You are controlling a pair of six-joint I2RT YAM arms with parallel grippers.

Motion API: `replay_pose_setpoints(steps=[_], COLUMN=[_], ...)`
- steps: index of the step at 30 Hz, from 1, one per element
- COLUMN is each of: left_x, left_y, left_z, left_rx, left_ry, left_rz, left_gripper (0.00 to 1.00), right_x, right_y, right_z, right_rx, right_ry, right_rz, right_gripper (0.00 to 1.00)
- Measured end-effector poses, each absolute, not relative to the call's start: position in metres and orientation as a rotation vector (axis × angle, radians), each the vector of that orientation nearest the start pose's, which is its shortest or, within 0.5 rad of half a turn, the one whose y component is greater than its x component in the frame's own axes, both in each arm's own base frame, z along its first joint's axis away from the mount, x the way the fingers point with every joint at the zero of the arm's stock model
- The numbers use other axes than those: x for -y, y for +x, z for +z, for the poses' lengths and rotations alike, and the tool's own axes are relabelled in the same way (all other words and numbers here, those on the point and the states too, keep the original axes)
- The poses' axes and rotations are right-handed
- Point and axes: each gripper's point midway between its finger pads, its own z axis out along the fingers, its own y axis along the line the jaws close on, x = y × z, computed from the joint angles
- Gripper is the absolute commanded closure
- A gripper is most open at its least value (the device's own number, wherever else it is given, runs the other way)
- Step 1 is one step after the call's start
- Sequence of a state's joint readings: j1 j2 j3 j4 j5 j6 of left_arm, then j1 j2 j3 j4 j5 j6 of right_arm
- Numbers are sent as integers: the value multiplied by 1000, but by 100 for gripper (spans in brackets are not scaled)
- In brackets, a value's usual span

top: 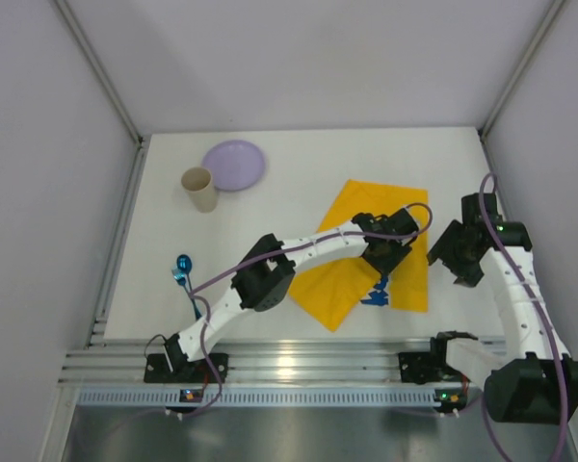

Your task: Set the dinner table for one person

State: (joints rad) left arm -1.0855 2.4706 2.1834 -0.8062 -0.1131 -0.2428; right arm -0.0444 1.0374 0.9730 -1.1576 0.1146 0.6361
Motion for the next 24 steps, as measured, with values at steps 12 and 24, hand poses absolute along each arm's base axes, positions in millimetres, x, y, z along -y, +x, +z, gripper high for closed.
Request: replay_pose_setpoints(steps=[12,24], left_x=[489,452], left_y=[273,310], left_z=[27,45], left_rx=[-2456,-2657], left_ry=[1070,779], left_rz=[-279,-516], left_gripper=[100,100], right_x=[2,-21], right_y=[176,150], right_z=[111,59], right_rx=[-2676,-2824], right_ry=[956,972], right_rz=[-25,101], right_gripper=[59,63])
